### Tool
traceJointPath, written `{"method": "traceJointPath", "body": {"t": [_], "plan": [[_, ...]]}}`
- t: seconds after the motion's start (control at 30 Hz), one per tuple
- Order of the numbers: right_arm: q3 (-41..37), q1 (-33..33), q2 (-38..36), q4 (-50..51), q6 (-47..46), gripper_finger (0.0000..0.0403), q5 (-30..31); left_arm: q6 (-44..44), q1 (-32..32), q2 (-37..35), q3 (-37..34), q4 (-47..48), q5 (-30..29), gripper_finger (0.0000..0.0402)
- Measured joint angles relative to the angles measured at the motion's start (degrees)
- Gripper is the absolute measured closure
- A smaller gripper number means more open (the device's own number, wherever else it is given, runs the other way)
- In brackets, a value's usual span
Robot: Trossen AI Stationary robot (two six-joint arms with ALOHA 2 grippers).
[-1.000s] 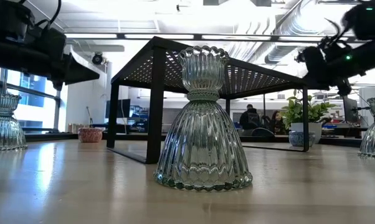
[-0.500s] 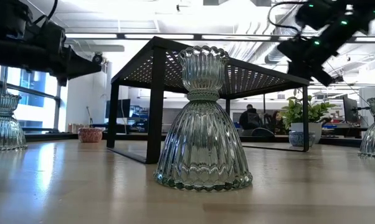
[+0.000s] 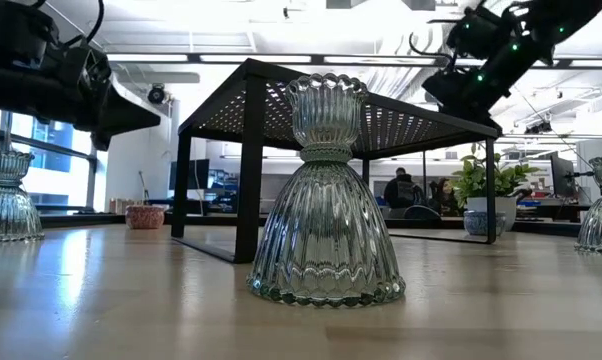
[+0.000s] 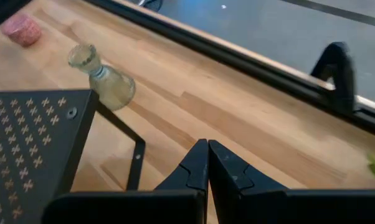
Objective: Pick & Place candle stick holders
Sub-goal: Put the blue scented candle on the shelf
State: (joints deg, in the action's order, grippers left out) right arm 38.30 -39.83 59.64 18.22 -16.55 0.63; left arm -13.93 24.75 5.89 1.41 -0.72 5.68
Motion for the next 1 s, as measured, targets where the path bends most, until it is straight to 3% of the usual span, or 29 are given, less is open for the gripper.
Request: {"method": "traceJointPath", "body": {"t": [0.3, 0.47, 0.67, 0.8, 1.0], "plan": [[-1.63, -1.45, -0.82, 0.80, -0.98, 0.0403, -1.56, 1.81, 0.00, 0.00, -0.04, 0.58, -3.06, 0.0401], [-1.63, -1.42, -2.85, 9.86, -3.76, 0.0403, -2.47, 4.10, 0.00, 0.00, 0.31, 0.45, -3.10, 0.0401], [-1.63, -1.21, -3.07, 16.76, -8.71, 0.0397, 2.94, 10.08, 0.00, 1.08, 3.42, -0.28, -3.66, 0.0401], [-1.63, 0.49, -3.02, 20.08, -11.03, 0.0349, 6.57, 12.24, 0.00, 3.05, 4.18, -0.50, -4.81, 0.0401], [-1.63, 1.16, -1.56, 21.84, -17.09, 0.0216, 7.89, 11.71, 0.00, 6.46, 4.37, -1.60, -4.79, 0.0401]]}}
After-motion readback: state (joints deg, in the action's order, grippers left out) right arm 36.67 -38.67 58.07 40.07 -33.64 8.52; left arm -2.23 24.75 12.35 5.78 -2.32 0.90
